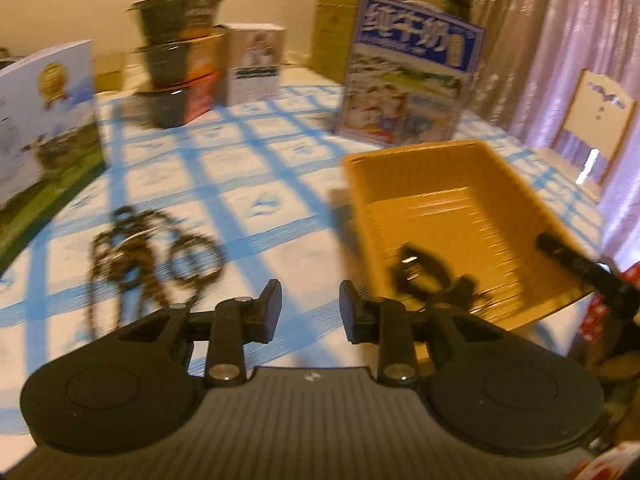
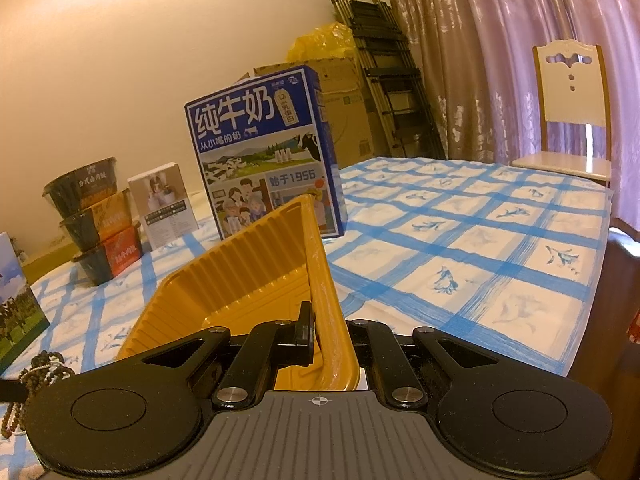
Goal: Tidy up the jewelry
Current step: 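Grasp another brown bead strand from the pile with the left tool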
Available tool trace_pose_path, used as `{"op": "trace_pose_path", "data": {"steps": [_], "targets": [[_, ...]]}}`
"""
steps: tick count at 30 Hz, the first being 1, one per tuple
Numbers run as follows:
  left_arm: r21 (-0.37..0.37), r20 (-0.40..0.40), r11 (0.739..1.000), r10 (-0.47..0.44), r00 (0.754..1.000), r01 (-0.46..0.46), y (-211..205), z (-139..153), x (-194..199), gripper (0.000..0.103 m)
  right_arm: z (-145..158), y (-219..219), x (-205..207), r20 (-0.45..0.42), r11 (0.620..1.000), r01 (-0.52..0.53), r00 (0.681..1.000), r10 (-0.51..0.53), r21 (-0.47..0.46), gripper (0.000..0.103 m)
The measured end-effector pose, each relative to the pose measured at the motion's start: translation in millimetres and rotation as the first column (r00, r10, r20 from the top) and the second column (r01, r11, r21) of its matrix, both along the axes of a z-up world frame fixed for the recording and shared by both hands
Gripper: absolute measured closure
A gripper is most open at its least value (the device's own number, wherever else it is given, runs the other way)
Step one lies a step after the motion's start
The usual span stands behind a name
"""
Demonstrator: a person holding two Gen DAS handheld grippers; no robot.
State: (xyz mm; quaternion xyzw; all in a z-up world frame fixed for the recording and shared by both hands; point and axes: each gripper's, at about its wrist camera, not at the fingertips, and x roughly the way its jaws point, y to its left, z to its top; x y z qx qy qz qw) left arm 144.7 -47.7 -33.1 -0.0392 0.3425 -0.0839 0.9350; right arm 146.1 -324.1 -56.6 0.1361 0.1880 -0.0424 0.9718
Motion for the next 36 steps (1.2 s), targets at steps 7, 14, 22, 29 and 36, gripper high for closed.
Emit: {"op": "trace_pose_path", "data": {"steps": [7, 14, 22, 29, 36], "targets": [[0.058, -0.018, 0.997, 0.061, 0.998, -0.059, 25, -20, -5, 0.076, -1, -3, -1, 0.003, 1.000, 0.007, 1.000, -0.007, -0.025, 0.096], [0.133, 0.021, 0.990, 0.044, 0.999, -0.046, 31, -35, 4, 0.076, 0, -2, 0, 0.006, 0.999, 0.008, 1.000, -0.008, -0.038, 0.096], [0.265, 0.068, 0.963, -0.070, 0.995, 0.049, 22, -48, 38, 0.076, -1, -1, 1, 0.004, 0.998, 0.009, 1.000, -0.009, -0.055, 0.096], [0.344, 0.038, 0.931, -0.145, 0.989, 0.124, 12, -66, 74, 0.085, -2, -1, 2, 0.001, 0.998, 0.009, 1.000, -0.009, -0.058, 0.096], [0.354, 0.001, 0.926, -0.137, 0.991, 0.127, 12, -76, 91, 0.096, -4, -3, 2, -0.003, 0.998, 0.008, 1.000, -0.008, -0.058, 0.096]]}}
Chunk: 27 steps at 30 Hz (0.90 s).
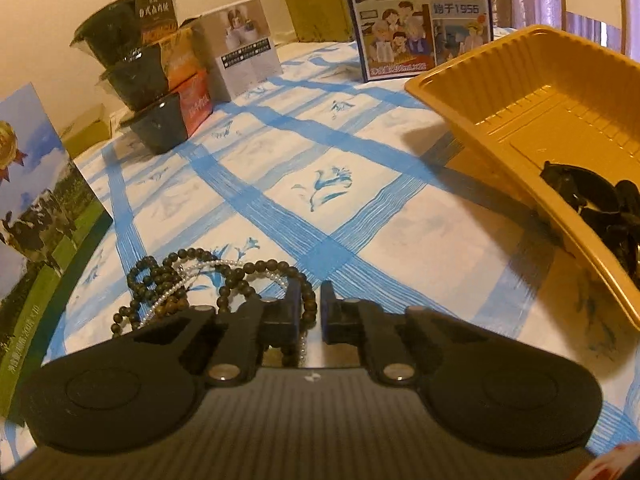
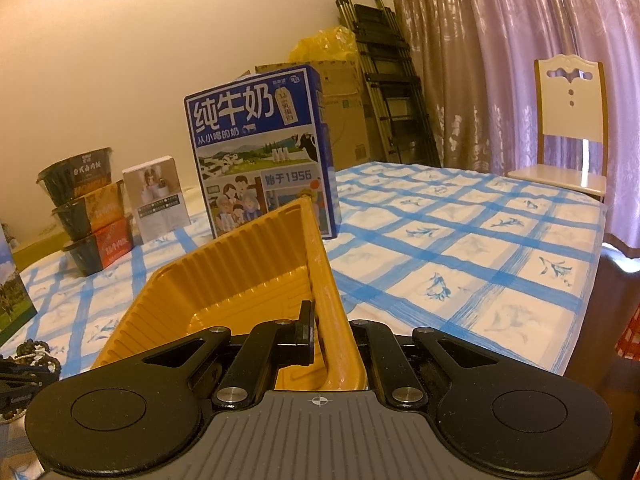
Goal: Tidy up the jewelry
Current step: 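Grasp another brown bead strand from the pile with the left tool, then lower the bead strand into the orange tray and open the left tool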
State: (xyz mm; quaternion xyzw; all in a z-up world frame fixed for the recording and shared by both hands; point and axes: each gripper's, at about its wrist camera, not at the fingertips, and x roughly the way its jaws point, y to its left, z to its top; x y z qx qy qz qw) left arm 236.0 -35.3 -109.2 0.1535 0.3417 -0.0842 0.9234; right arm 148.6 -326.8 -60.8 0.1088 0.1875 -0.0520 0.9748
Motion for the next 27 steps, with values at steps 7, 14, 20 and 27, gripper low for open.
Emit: {"op": "trace_pose_path", "data": {"steps": [7, 14, 20, 27], "targets": [[0.004, 0.000, 1.000, -0.007, 1.000, 0.007, -4, 1, -6, 0.098, -3, -2, 0, -0.004, 1.000, 0.001, 1.000, -0.001, 0.002, 0.096], [-0.080, 0.068, 0.996, -0.025, 0.997, 0.030, -4, 36, -30, 0.098, -3, -1, 0, -0.002, 1.000, 0.000, 1.000, 0.000, 0.001, 0.096], [-0.233, 0.122, 0.970, -0.043, 0.992, 0.071, -8, 82, -54, 0.098, -3, 0, 0, -0.002, 1.000, -0.001, 1.000, 0.001, 0.001, 0.096], [-0.360, 0.144, 0.920, -0.109, 0.984, 0.154, -38, 113, -75, 0.098, -1, 2, 1, 0.000, 1.000, -0.004, 1.000, 0.004, 0.001, 0.096]]}}
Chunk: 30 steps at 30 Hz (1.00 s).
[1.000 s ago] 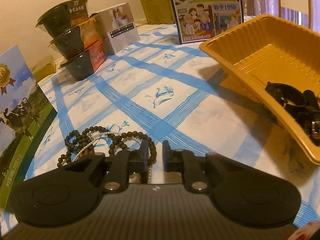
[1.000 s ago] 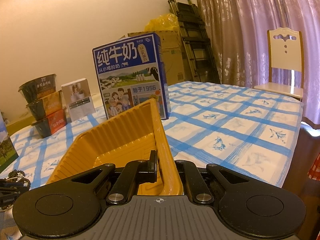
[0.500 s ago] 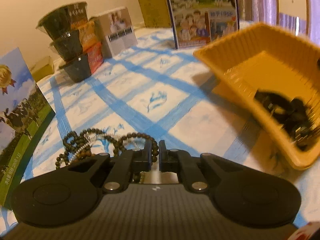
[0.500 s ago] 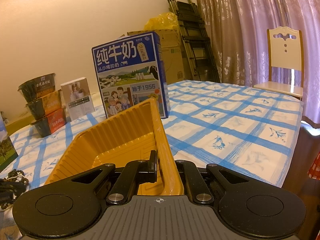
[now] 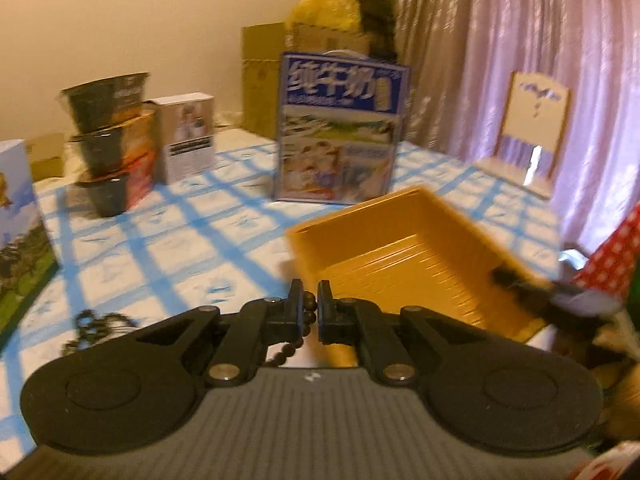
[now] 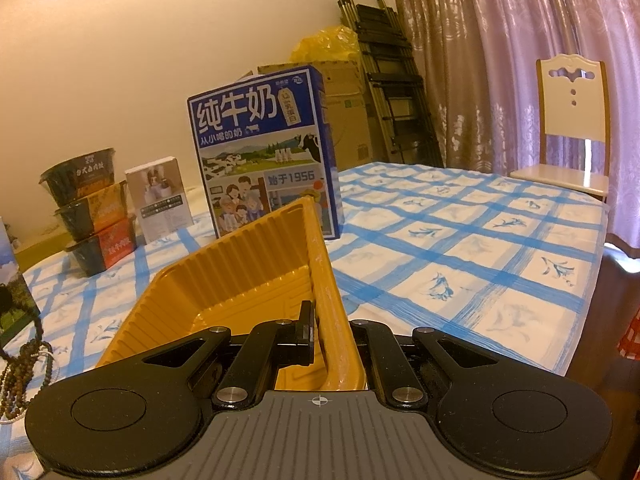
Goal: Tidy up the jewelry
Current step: 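Lower the bead strand into the orange tray and open the left tool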
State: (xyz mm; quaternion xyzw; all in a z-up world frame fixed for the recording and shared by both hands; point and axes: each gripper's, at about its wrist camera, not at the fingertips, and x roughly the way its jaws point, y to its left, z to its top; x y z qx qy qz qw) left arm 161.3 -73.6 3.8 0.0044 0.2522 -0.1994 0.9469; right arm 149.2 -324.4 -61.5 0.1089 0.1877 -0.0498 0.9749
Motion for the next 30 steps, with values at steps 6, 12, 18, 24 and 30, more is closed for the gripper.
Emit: {"op": "trace_pose_path", "data": {"steps": [6, 12, 18, 24, 30], "targets": [[-0.113, -0.038, 0.991, -0.076, 0.996, 0.071, -37, 2, 1, 0.098, 1, 1, 0, 0.002, 1.000, -0.002, 1.000, 0.002, -0.001, 0.096], [-0.194, -0.113, 0.976, -0.118, 0.987, 0.094, -73, -13, 14, 0.098, 5, 3, 0, 0.004, 1.000, -0.005, 1.000, 0.005, 0.009, 0.096], [-0.260, -0.190, 0.961, -0.146, 0.971, 0.093, -92, -29, 31, 0.098, 5, 1, 0, 0.005, 1.000, -0.007, 1.000, 0.007, 0.016, 0.096], [-0.291, -0.229, 0.957, -0.091, 0.969, 0.021, -84, -35, 39, 0.087, 5, 1, 0, 0.004, 1.000, -0.006, 1.000, 0.006, 0.018, 0.096], [-0.246, -0.189, 0.968, 0.001, 0.982, -0.048, -52, -27, 26, 0.079, 5, 1, -1, 0.005, 1.000, -0.006, 1.000, 0.006, 0.016, 0.096]]}}
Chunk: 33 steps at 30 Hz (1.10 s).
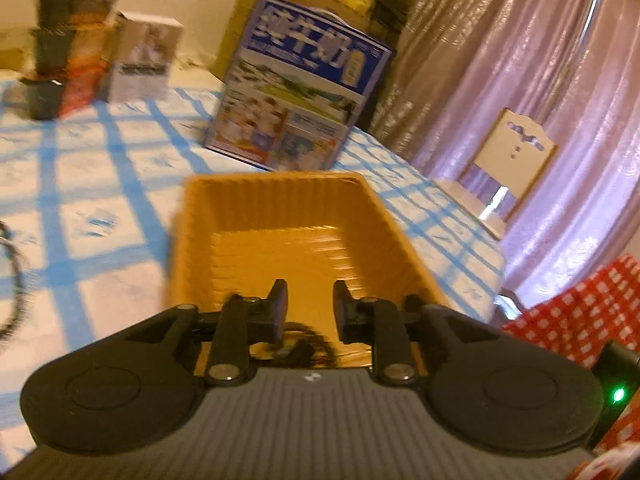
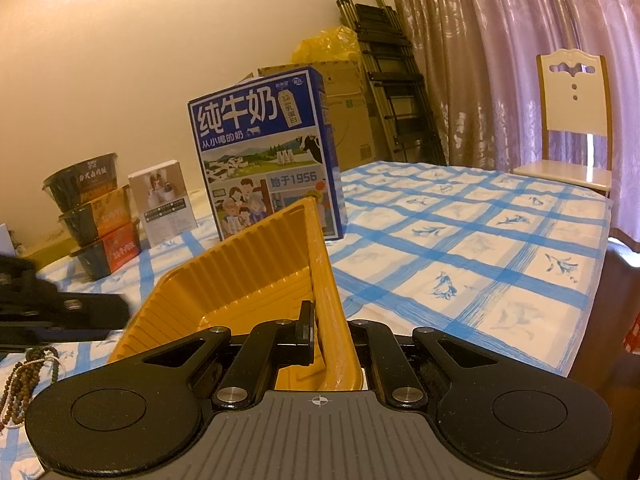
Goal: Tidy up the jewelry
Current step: 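Lower the bead strand into the orange tray and open the left tool, then close the left tool on the white pearl strand in the pile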
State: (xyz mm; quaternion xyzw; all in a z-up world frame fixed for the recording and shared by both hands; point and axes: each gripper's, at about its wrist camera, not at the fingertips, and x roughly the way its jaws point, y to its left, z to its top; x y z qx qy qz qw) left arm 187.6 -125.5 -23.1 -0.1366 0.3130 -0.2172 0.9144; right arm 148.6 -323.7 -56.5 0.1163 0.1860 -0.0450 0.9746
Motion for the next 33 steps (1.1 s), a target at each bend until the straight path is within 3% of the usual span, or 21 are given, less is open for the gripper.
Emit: {"op": "trace_pose_path", "data": {"steps": [7, 15, 23, 33], "targets": [[0.139, 0.021, 0.979, 0.150, 0.988, -0.152, 59, -2, -23, 0.075, 0, 0, 0, -0.001, 1.000, 0.001, 1.000, -0.001, -0.002, 0.096], [0.294, -0.005, 0.915, 0.289, 0.957, -0.275, 115, -23, -43, 0.072, -2, -1, -1, -0.003, 1.000, 0.004, 1.000, -0.004, -0.017, 0.096], [0.364, -0.022, 0.870, 0.366, 0.930, -0.333, 142, -39, -49, 0.072, -3, 0, -1, -0.007, 1.000, 0.007, 1.000, -0.008, -0.030, 0.096], [0.409, 0.004, 0.834, 0.402, 0.915, -0.369, 161, -42, -37, 0.072, -4, -2, -1, -0.010, 0.999, 0.009, 1.000, -0.010, -0.031, 0.096]]}}
